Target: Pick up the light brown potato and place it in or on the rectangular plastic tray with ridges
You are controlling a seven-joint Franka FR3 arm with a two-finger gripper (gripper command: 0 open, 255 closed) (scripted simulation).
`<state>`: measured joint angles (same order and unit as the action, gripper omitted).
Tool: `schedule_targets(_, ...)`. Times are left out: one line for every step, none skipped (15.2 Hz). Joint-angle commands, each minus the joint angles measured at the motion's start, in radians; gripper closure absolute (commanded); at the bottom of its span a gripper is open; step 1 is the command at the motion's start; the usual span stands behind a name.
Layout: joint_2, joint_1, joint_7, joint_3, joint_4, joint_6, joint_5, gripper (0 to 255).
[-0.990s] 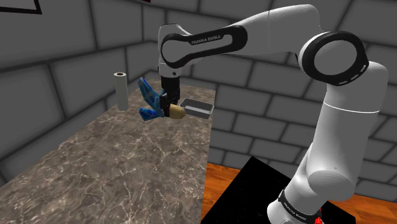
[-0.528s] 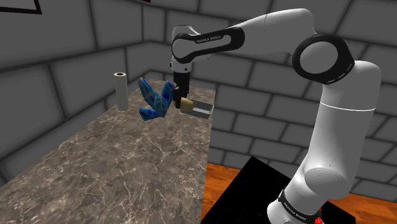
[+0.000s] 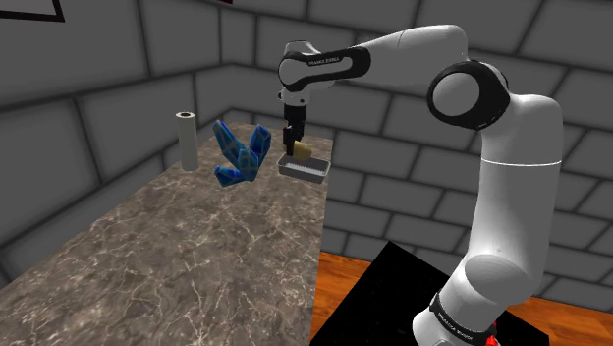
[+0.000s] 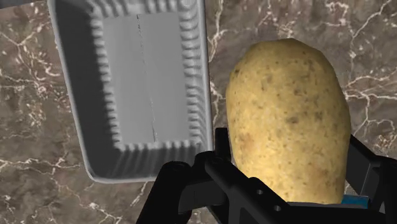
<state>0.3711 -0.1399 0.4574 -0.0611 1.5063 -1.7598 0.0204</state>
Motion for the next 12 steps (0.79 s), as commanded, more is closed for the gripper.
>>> schedule_targets(0.042,-0.023,0.037,0.012,-0.068,0.025,0.002,255)
schedule_targets(0.063,-0.035,0.055,0.019,-0.1,0.036,0.002,255)
schedule_targets(0.086,-0.047,0.073,0.024,-0.134,0.048,0.003,255)
schedule_targets(0.109,-0.059,0.091,0.03,-0.171,0.061,0.003,255)
schedule_targets(0.134,-0.071,0.108,0.035,-0.21,0.075,0.003,255)
schedule_targets(0.161,-0.084,0.126,0.04,-0.253,0.09,0.003,255)
schedule_targets(0.213,-0.105,0.155,0.048,-0.336,0.121,0.003,255)
schedule_targets(0.213,-0.105,0.155,0.048,-0.322,0.107,0.003,255)
schedule_targets(0.213,-0.105,0.155,0.048,-0.308,0.094,0.003,255)
schedule_targets(0.213,-0.105,0.154,0.048,-0.295,0.08,0.003,255)
schedule_targets(0.213,-0.106,0.154,0.048,-0.282,0.067,0.003,255)
schedule_targets(0.214,-0.106,0.154,0.048,-0.27,0.054,0.003,255)
